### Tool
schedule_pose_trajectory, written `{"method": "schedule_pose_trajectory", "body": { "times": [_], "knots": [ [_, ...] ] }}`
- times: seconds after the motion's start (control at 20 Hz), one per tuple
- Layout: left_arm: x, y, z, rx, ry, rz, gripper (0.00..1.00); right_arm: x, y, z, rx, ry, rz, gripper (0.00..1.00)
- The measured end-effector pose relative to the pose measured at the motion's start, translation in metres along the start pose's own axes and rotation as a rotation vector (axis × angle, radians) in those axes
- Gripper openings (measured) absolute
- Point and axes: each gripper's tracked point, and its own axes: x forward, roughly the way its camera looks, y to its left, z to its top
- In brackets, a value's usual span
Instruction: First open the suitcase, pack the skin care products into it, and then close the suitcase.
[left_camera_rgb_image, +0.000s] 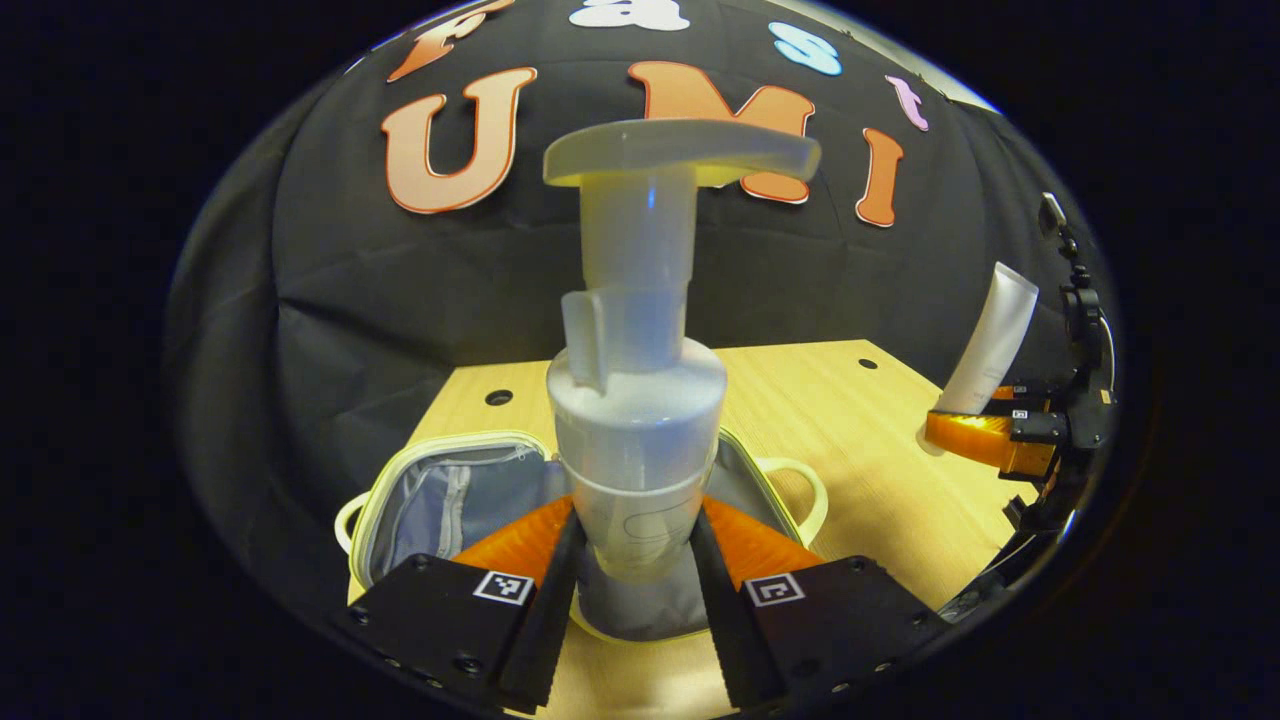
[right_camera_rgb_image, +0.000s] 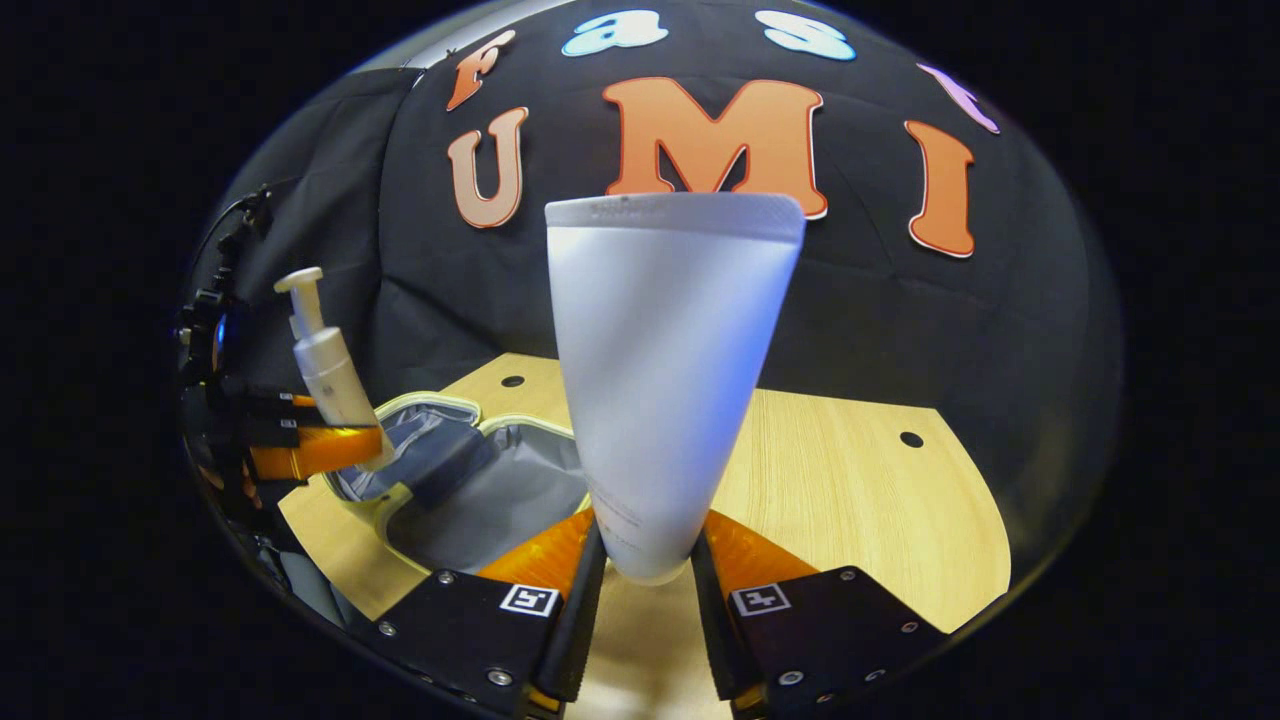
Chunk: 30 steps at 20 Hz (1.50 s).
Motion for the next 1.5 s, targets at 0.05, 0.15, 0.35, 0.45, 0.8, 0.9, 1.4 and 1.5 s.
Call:
{"method": "schedule_pose_trajectory", "body": {
  "times": [0.05,0.15,0.35,0.45,0.8,0.9,1.4,1.5],
  "knots": [
    [0.004,0.002,-0.004,-0.008,0.02,-0.017,0.62,0.001,0.008,0.0,0.011,-0.003,0.003,0.49],
    [0.015,0.004,-0.012,-0.013,0.061,-0.041,0.62,0.001,0.025,0.0,0.029,0.006,0.008,0.49],
    [0.038,0.008,-0.033,-0.024,0.178,-0.051,0.62,0.007,0.047,-0.01,0.041,0.047,0.047,0.49],
    [0.045,0.002,-0.044,-0.03,0.219,-0.069,0.62,0.013,0.049,-0.012,0.041,0.058,0.068,0.48],
    [0.068,-0.004,-0.075,-0.058,0.416,-0.041,0.63,0.032,0.045,-0.018,0.058,0.099,0.145,0.49],
    [0.071,-0.006,-0.084,-0.055,0.47,-0.035,0.63,0.036,0.043,-0.02,0.057,0.112,0.167,0.49],
    [0.089,0.009,-0.127,-0.189,0.649,0.131,0.63,0.058,0.047,-0.031,0.084,0.173,0.259,0.48],
    [0.09,0.011,-0.132,-0.153,0.665,0.125,0.63,0.06,0.056,-0.031,0.095,0.188,0.281,0.48]
  ]
}}
